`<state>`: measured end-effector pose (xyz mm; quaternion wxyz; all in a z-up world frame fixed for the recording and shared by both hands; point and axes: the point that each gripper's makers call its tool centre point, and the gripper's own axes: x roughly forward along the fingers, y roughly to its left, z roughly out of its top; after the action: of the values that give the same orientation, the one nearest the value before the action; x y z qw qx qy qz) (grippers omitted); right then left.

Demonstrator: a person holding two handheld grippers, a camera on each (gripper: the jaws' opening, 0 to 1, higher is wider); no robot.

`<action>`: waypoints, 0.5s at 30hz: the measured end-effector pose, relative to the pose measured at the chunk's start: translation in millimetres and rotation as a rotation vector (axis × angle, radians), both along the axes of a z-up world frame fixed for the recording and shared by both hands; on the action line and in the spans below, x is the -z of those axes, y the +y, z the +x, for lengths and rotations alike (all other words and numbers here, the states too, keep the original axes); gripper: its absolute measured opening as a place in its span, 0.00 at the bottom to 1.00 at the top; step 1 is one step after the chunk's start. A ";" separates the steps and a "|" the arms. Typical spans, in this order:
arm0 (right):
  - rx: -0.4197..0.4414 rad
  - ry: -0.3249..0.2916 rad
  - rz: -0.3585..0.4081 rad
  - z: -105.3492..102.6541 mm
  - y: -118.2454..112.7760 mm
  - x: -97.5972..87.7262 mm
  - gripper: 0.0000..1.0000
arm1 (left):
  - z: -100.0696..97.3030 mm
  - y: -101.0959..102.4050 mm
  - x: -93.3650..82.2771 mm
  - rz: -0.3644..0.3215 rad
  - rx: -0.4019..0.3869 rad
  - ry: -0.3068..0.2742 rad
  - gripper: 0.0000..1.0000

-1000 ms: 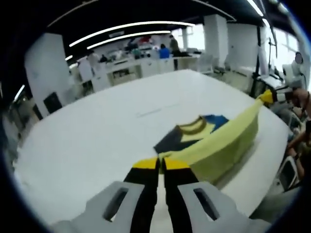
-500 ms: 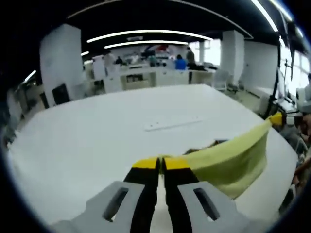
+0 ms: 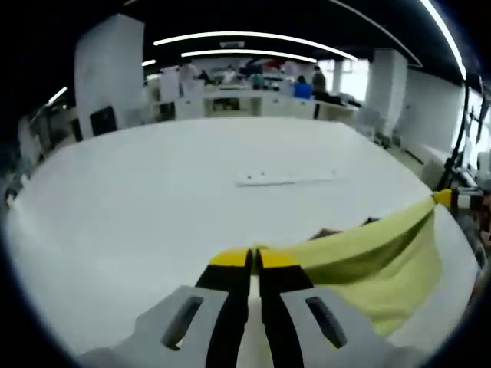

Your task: Fold the garment on the visible template until the final outline fits inside the template.

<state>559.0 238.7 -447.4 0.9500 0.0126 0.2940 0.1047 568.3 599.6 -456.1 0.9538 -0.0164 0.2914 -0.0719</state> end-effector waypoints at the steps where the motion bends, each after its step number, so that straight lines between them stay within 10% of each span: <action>1: 0.001 0.016 0.002 0.8 0.4 5.5 0.00 | 1.5 0.7 4.7 -0.005 -0.003 0.006 0.00; 15: 0.032 0.107 0.049 19.2 -2.8 63.2 0.00 | 18.1 4.2 59.5 -0.066 -0.068 0.054 0.00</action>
<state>578.2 235.9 -510.6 0.9338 0.0462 0.3416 0.0957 586.4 603.8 -515.6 0.9464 -0.0597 0.3138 -0.0486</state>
